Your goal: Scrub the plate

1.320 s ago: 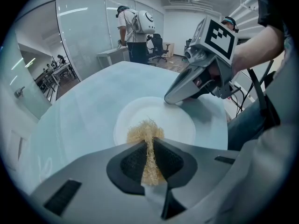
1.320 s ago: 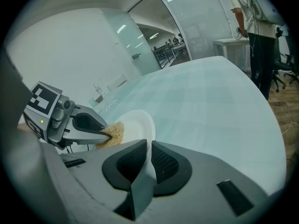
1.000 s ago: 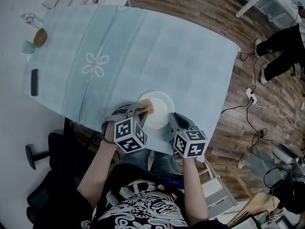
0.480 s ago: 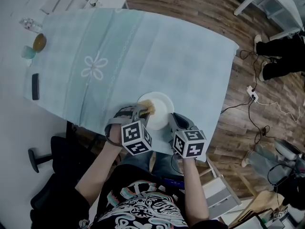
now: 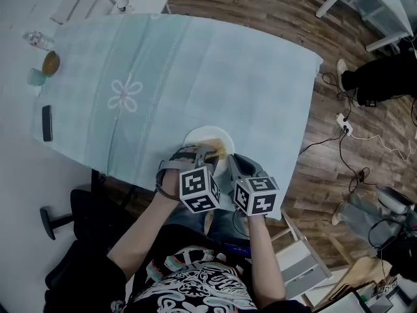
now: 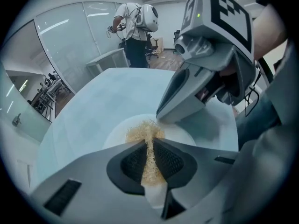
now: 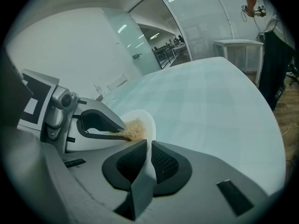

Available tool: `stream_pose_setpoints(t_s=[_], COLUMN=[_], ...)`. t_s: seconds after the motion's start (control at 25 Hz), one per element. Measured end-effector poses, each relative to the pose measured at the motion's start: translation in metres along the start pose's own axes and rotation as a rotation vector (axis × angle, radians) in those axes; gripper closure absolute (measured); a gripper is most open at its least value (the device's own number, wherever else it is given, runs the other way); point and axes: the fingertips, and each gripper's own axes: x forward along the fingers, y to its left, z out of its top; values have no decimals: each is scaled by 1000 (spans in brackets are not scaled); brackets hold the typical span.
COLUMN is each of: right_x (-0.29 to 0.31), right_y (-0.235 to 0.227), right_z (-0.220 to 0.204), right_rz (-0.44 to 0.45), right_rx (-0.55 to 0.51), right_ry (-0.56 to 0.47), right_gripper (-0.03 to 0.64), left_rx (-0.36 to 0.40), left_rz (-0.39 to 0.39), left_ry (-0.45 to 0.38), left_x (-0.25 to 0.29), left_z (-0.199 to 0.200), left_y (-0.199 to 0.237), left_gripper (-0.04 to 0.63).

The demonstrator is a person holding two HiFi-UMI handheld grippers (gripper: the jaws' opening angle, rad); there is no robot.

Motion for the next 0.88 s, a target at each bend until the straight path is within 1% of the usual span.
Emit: stream_pose_setpoints(t_s=[0.16, 0.28, 0.36, 0.48, 0.76, 0.88], right_x=[-1, -1, -1, -2, -1, -1], right_y=[0, -1, 0, -2, -2, -2], right_z=[0, -1, -1, 0, 0, -1], right_rz=[-4, -4, -2, -4, -1, -6], right_rx=[-3, -1, 0, -2, 4, -1], right_ry=[-2, -1, 0, -3, 1, -4], right_gripper=[598, 598, 598, 598, 598, 598], left_rx=[15, -10, -13, -8, -19, -10], left_rz=[-12, -16, -17, -11, -11, 7], left_ry=[-1, -25, -20, -19, -56, -71], left_x=[4, 3, 3, 4, 3, 1], left_z=[11, 10, 10, 12, 11, 10], left_y=[-5, -5, -5, -5, -5, -4], left_gripper=[535, 535, 535, 535, 534, 532])
